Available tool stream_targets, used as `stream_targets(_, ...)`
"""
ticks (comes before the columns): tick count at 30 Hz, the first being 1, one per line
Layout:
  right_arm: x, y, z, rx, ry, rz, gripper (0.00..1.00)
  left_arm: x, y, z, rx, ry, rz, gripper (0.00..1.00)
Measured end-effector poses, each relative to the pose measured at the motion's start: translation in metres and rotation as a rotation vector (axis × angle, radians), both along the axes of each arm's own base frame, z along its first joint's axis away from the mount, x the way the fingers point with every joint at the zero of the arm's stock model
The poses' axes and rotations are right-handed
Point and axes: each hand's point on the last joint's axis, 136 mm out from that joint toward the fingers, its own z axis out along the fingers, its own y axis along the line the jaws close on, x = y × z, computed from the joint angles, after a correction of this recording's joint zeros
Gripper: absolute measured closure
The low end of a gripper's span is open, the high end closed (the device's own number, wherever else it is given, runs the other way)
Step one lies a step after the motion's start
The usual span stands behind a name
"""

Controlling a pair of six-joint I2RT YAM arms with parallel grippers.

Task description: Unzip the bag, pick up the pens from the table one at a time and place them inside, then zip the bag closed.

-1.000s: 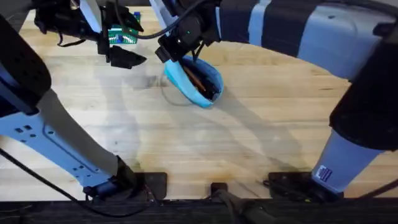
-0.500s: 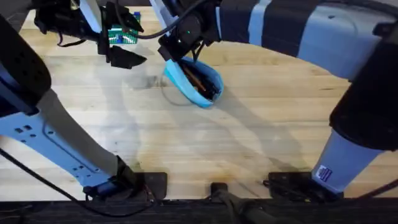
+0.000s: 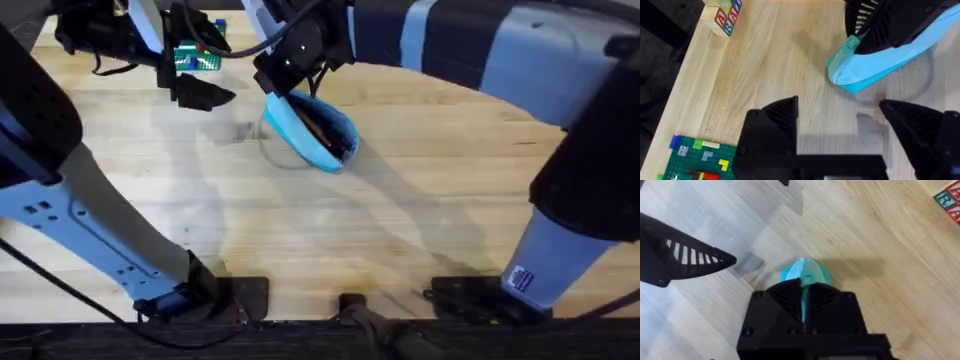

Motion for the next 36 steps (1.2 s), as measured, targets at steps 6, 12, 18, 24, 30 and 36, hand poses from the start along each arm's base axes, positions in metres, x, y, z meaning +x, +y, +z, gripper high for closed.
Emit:
stream_targets(6,-0.0021,-0.0020,0.0047,-0.014,0.013,0.002,0.973,-0.0001,0.0000,0.0000,0.000,0.001,0.000,0.007)
stream_targets(12,-0.0041,-0.0052,0.0070,-0.031,0.024,-0.001,0.973,-0.0001,0.0000,0.0000,0.000,0.001,0.000,0.007)
stream_targets(18,-0.0046,-0.0070,0.0084,-0.043,0.024,0.001,0.972,-0.0019,-0.0007,0.0002,-0.004,0.011,0.000,0.007)
stream_targets(24,-0.0035,-0.0093,0.0088,-0.058,0.016,-0.001,0.971,-0.0061,-0.0030,0.0018,-0.021,0.035,0.001,0.007)
stream_targets(30,-0.0034,-0.0095,0.0092,-0.059,0.015,-0.001,0.971,-0.0056,-0.0045,0.0041,-0.037,0.032,0.002,0.007)
stream_targets(36,-0.0034,-0.0096,0.0092,-0.060,0.015,-0.001,0.971,-0.0059,-0.0069,0.0045,-0.040,0.033,-0.003,0.007)
